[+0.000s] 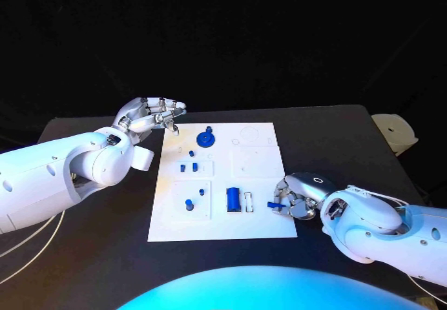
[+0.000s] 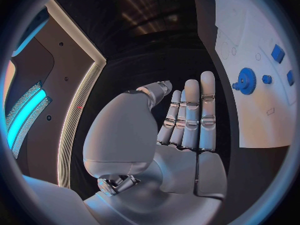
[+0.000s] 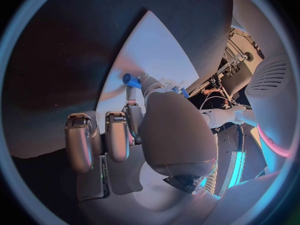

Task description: Assemble the parts on the task board

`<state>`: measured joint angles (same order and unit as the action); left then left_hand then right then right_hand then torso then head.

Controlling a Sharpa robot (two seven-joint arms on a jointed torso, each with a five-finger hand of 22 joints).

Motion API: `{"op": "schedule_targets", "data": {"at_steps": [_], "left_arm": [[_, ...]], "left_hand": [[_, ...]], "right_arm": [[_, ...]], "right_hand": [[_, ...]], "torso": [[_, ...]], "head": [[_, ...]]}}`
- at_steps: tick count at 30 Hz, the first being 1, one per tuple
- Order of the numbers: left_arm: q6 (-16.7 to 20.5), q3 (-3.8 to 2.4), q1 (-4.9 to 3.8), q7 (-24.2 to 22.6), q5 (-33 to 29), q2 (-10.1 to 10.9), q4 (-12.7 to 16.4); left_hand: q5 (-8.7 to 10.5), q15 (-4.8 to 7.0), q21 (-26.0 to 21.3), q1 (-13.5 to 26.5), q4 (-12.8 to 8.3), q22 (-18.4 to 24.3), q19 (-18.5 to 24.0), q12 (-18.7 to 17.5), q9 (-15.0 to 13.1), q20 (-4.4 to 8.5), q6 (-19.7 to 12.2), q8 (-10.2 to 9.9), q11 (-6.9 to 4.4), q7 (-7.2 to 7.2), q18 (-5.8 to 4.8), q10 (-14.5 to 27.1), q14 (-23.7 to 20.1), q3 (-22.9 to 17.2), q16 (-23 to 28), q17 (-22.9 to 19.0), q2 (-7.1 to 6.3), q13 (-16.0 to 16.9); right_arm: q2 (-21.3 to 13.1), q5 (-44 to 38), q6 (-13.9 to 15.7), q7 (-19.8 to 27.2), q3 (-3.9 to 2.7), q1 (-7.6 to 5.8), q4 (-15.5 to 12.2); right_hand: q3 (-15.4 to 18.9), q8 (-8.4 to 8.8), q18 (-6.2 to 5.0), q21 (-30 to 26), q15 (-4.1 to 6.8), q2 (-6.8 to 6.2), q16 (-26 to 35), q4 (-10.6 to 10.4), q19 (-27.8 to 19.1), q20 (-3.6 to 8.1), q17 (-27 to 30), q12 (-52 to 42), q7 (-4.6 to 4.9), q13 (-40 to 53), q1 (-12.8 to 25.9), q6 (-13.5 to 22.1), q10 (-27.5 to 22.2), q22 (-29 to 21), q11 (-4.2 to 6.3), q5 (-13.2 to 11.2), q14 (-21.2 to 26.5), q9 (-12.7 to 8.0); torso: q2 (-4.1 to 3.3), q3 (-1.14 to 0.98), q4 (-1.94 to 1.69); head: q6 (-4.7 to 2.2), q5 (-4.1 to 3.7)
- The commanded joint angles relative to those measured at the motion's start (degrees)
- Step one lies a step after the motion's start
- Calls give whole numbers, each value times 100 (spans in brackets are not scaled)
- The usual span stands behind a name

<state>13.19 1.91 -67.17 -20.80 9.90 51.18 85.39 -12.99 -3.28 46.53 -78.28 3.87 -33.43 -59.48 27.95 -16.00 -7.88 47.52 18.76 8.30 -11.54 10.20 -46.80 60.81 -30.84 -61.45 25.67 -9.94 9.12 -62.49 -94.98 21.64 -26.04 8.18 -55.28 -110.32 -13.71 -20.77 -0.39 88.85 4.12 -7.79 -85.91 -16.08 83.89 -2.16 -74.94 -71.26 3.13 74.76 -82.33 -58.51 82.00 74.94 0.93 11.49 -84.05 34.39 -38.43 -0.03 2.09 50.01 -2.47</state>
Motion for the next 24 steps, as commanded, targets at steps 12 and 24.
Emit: {"op": "schedule_targets", "data": {"at_steps": [12, 24], "left_arm": [[-46, -3, -2, -47, -24, -14, 17], [-54, -3, -2, -46, -24, -29, 21]], "left_hand": [[-37, -10, -19, -11, -36, 2, -5, 26, -7, -25, -7, 36, -9, -6, 40, 47, -46, -13, -9, -6, 30, -10], [-37, -10, -19, -11, -36, 2, -5, 26, -7, -25, -7, 36, -9, -6, 40, 47, -46, -13, -9, -6, 30, -10]], "right_arm": [[3, 467, 267, -349, 26, -65, -198], [377, 1287, 606, -259, 12, -182, -190]], "right_hand": [[-1913, -329, 29, 72, 40, -118, -39, 656, 593, 31, -708, 27, 17, 265, 768, 144, 73, 1494, 10, 484, -438, 389], [-2023, -372, 26, 59, 37, -186, -41, 708, 587, 28, -714, 13, 14, 283, 1108, 153, 84, 1490, 8, 418, -439, 441]], "torso": [[0, 4, 7], [-7, -1, -4]], "head": [[-1, 24], [-1, 28]]}}
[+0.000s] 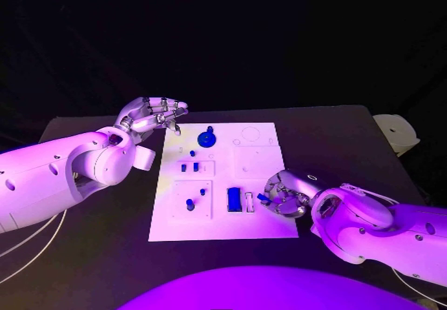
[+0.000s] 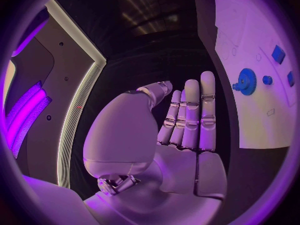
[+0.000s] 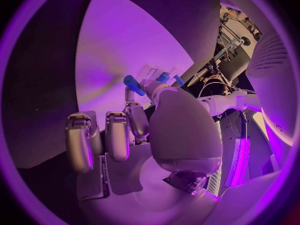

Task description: Assemble the parts on the task board

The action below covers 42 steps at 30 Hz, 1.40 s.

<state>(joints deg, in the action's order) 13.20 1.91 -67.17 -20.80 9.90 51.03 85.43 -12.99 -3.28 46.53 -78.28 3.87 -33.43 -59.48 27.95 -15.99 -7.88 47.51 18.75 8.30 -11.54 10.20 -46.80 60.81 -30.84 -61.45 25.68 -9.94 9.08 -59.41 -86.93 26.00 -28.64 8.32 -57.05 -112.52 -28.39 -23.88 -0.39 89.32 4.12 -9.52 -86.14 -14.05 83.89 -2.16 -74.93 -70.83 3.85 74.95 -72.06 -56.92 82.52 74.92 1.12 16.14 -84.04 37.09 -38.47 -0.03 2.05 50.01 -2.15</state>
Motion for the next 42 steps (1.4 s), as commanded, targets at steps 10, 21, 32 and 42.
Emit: {"op": "schedule_targets", "data": {"at_steps": [10, 21, 32, 42], "left_arm": [[-63, -4, -2, -42, -24, -18, 24], [-74, -4, -3, -37, -24, -20, 28], [-84, -4, -3, -27, -24, -11, 33], [-86, -4, -3, -22, -24, -8, 35]], "left_hand": [[-37, -11, -19, -11, -36, 2, -5, 26, -8, -25, -7, 36, -9, -6, 40, 47, -46, -13, -10, -7, 31, -5], [-37, -11, -19, -11, -36, 2, -5, 26, -8, -25, -7, 36, -9, -6, 40, 47, -46, -13, -10, -7, 31, -5], [-37, -11, -19, -11, -36, 2, -5, 26, -8, -25, -7, 36, -9, -6, 40, 47, -46, -13, -10, -7, 31, -5], [-37, -12, -17, -5, -37, 1, -2, 34, -10, -26, -6, 42, -6, -8, 39, 58, -48, -15, -12, -10, 35, -11]], "right_arm": [[367, 873, -2, 45, -3, -11, 226], [503, 939, -147, -5, -4, -11, 364], [586, 839, -356, -98, -5, -11, 444], [665, 773, -349, -120, -5, -12, 490]], "right_hand": [[-412, -71, 24, 2, 34, -38, -26, 348, 582, 26, -734, -51, -58, 287, 548, -56, 45, 1489, -14, 41, -444, 177], [-188, -127, 34, 46, 58, 22, -48, 98, 601, 43, -780, -169, -100, 373, 985, -199, 107, 1501, 17, -209, -454, 189], [-119, -159, 36, 55, 71, 63, -57, 11, 605, 54, -799, -247, -118, 428, 1104, -243, 142, 1504, 31, -348, -458, 199], [-75, -163, 31, 32, 72, 56, -46, -27, 595, 57, -777, -221, -116, 415, 1155, -238, 132, 1497, 31, -432, -453, 200]], "torso": [[-6, -10, 11], [1, -5, 9], [1, -3, 3], [2, -1, 1]], "head": [[-1, 24], [-1, 25], [-1, 16], [-1, 24]]}}
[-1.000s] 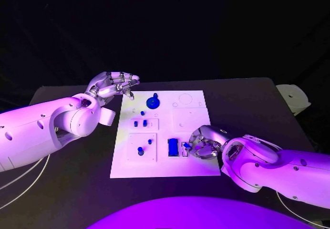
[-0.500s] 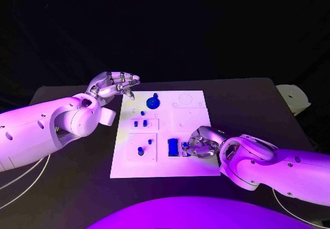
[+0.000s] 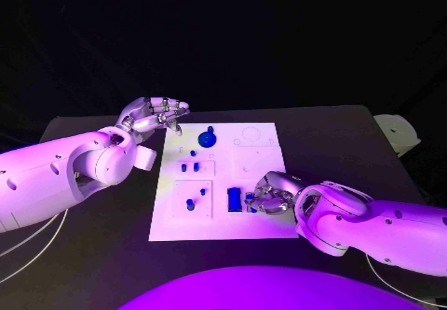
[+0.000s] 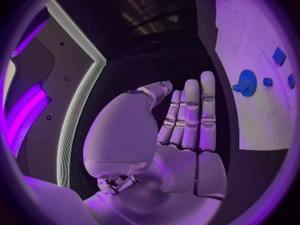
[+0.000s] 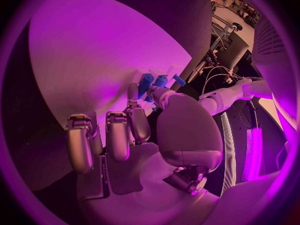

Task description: Assemble the parts on the task board

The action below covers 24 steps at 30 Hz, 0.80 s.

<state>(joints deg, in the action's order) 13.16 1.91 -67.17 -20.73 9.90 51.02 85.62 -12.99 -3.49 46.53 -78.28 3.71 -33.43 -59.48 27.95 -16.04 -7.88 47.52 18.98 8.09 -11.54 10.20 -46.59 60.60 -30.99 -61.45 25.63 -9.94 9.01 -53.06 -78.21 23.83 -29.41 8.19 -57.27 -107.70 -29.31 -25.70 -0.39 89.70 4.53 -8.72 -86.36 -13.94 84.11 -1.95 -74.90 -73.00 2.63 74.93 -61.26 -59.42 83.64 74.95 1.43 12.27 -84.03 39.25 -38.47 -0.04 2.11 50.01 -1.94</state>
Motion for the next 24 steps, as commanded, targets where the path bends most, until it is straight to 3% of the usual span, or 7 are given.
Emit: {"op": "schedule_targets", "data": {"at_steps": [1, 4, 5, 7, 13, 24], "left_arm": [[-81, -4, -3, -28, -24, -6, 17], [-79, -4, -3, -28, -24, -2, 16], [-79, -4, -3, -27, -24, -1, 16], [-79, -4, -3, -27, -24, 0, 15], [-82, -4, -3, -26, -24, 1, 18], [-86, -4, -3, -16, -24, 4, 14]], "left_hand": [[-37, 8, -17, -5, -21, 1, -2, 34, -5, -26, -6, 20, 14, -8, 39, 37, -28, 0, -12, -5, 35, -5], [-37, 8, -17, -5, -21, 1, -2, 34, -5, -26, -6, 20, 14, -8, 39, 37, -28, 0, -12, -5, 35, -5], [-37, 8, -17, -3, -20, 1, -2, 34, -5, -26, -6, 20, 14, -8, 39, 38, -28, 0, -12, -5, 35, -5], [-37, 8, -17, 0, -19, 1, -2, 35, -5, -26, -7, 20, 15, -9, 39, 39, -28, 1, -12, -6, 36, -6], [-37, 8, -17, 0, -19, 1, -2, 35, -5, -26, -7, 20, 15, -9, 39, 39, -28, 1, -12, -6, 36, -6], [-37, 5, -18, 14, -9, 2, 0, 39, -5, -28, -9, 22, 17, -11, 38, 43, -29, 2, -13, -7, 42, -9]], "right_arm": [[33, -102, -123, -42, 7, 10, 9], [38, -119, -93, -37, 7, 10, 12], [39, -123, -83, -35, 7, 10, 12], [41, -129, -69, -29, 7, 10, 12], [32, -167, -32, -20, 7, 10, 19], [-37, -180, -24, 61, 6, 11, -54]], "right_hand": [[51, 16, 29, -12, 30, -26, -23, -71, 570, 36, -778, 0, 7, 417, 114, 12, 18, 1493, -2, -139, -454, -16], [166, 9, 28, -17, 25, -45, -23, -191, 568, 33, -780, 5, 16, 420, 239, 12, 15, 1491, -9, -387, -454, -18], [295, 2, 29, -15, 25, -69, -21, -245, 569, 34, -777, 8, 13, 423, 361, 5, 15, 1492, -8, -100, -453, -17], [463, -4, 28, -17, 28, -85, -23, -267, 568, 37, -782, 5, 9, 429, 481, 4, 18, 1491, -4, 45, -454, -15], [785, -12, 26, -27, 36, -11, -17, -279, 563, 43, -773, 18, -3, 431, 709, 8, 15, 1488, 5, -125, -451, -16], [883, -14, 26, -26, 38, -22, -17, -274, 564, 45, -775, 22, -4, 432, 728, 16, 14, 1488, 5, -200, -452, -16]], "torso": [[2, -1, -4], [0, -3, 0], [0, -3, 1], [1, -3, 4], [-1, -7, 5], [4, -7, 5]], "head": [[-1, 8], [-1, 7], [-1, 6], [-1, 11], [-1, 6], [-1, 4]]}}
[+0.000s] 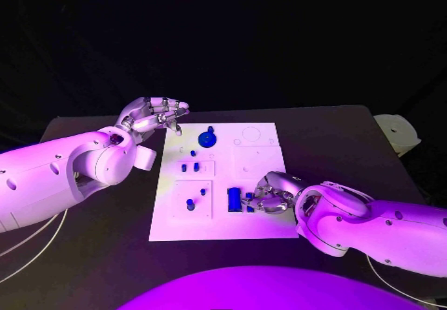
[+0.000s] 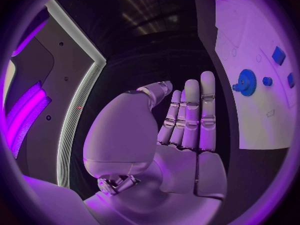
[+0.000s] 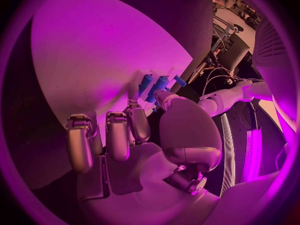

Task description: Assemble the parts on the task board

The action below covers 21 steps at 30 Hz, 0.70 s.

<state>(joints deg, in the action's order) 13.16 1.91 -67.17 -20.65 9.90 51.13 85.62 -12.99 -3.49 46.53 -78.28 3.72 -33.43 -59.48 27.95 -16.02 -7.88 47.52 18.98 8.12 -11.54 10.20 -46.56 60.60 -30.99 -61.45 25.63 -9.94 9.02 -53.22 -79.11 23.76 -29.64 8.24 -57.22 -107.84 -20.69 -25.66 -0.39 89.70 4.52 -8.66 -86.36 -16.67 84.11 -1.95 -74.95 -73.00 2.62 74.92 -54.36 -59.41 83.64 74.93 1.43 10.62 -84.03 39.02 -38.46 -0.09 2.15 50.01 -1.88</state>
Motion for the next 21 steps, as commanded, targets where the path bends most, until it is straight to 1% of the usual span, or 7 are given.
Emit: {"op": "schedule_targets", "data": {"at_steps": [1, 3, 5, 8, 12, 16, 21], "left_arm": [[-86, -4, -3, -24, -24, -7, 13], [-86, -4, -3, -24, -24, -8, 12], [-88, -4, -3, -25, -24, -7, 12], [-88, -4, -3, -24, -24, -5, 11], [-85, -4, -3, -24, -24, -2, 7], [-90, -4, -3, -25, -24, -8, 6], [-89, -4, -2, -24, -24, -13, 2]], "left_hand": [[-37, 5, -18, 14, -9, 2, 0, 39, -7, -28, -9, 22, 14, -11, 38, 40, -29, 2, -13, -7, 42, -9], [-37, 5, -18, 14, -9, 2, 0, 39, -7, -28, -9, 22, 14, -11, 38, 40, -29, 2, -13, -7, 42, -9], [-37, 5, -18, 14, -9, 2, 0, 39, -7, -28, -9, 22, 14, -11, 38, 40, -29, 2, -13, -7, 42, -9], [-37, 5, -18, 14, -9, 2, 0, 39, -7, -28, -9, 22, 14, -11, 38, 40, -29, 2, -13, -7, 42, -9], [-37, 5, -18, 14, -9, 2, 0, 39, -7, -28, -9, 22, 14, -11, 38, 40, -29, 2, -13, -7, 42, -9], [-37, 5, -18, 14, -9, 2, 0, 39, -7, -28, -9, 22, 14, -11, 38, 40, -29, 2, -13, -7, 42, -9], [-37, 5, -18, 14, -9, 2, 0, 39, -7, -28, -9, 22, 14, -11, 38, 40, -29, 2, -13, -7, 42, -9]], "right_arm": [[-37, -92, -8, 96, 0, 5, -49], [-84, -80, 10, 157, 1, 5, -66], [-152, -43, 11, 282, 1, 5, -85], [-240, 24, -11, 512, 1, 6, -113], [-334, 71, -132, 790, 1, 9, -146], [-373, 74, -245, 903, 2, 17, -161], [-377, 43, -310, 903, 2, 21, -118]], "right_hand": [[25, -20, 25, -32, 39, -14, -21, -1, 562, 45, -777, 16, -6, 436, 35, 13, 17, 1489, 6, -28, -453, 7], [35, -22, 26, -29, 40, 7, -20, 11, 563, 46, -777, 14, -8, 439, -3, 12, 18, 1489, 10, 1, -453, 8], [67, -16, 23, -41, 40, -5, -17, 69, 558, 48, -772, 43, -3, 427, -254, 41, 7, 1486, 7, 18, -452, 4], [95, -6, 16, -71, 35, -21, -11, 166, 544, 44, -762, 81, 7, 410, -600, 69, -12, 1477, -1, -69, -449, -4], [157, 11, 10, -100, 25, -99, -3, 246, 532, 35, -751, 109, 17, 400, -887, 90, -28, 1469, -10, -194, -446, -21], [171, 14, 9, -104, 23, -103, -4, 252, 530, 33, -754, 113, 20, 399, -947, 90, -30, 1467, -12, -249, -447, -26], [174, 15, 13, -86, 22, -88, -8, 254, 538, 31, -762, 106, 18, 405, -991, 85, -28, 1473, -12, -287, -448, -30]], "torso": [[4, -2, 1], [5, -1, 2], [5, 2, 4], [2, 0, 3], [5, -2, 10], [5, -2, 8], [5, 0, 3]], "head": [[-1, -4], [-1, -7], [-1, 2], [-1, 12], [-1, 27], [-1, 15], [-1, 2]]}}
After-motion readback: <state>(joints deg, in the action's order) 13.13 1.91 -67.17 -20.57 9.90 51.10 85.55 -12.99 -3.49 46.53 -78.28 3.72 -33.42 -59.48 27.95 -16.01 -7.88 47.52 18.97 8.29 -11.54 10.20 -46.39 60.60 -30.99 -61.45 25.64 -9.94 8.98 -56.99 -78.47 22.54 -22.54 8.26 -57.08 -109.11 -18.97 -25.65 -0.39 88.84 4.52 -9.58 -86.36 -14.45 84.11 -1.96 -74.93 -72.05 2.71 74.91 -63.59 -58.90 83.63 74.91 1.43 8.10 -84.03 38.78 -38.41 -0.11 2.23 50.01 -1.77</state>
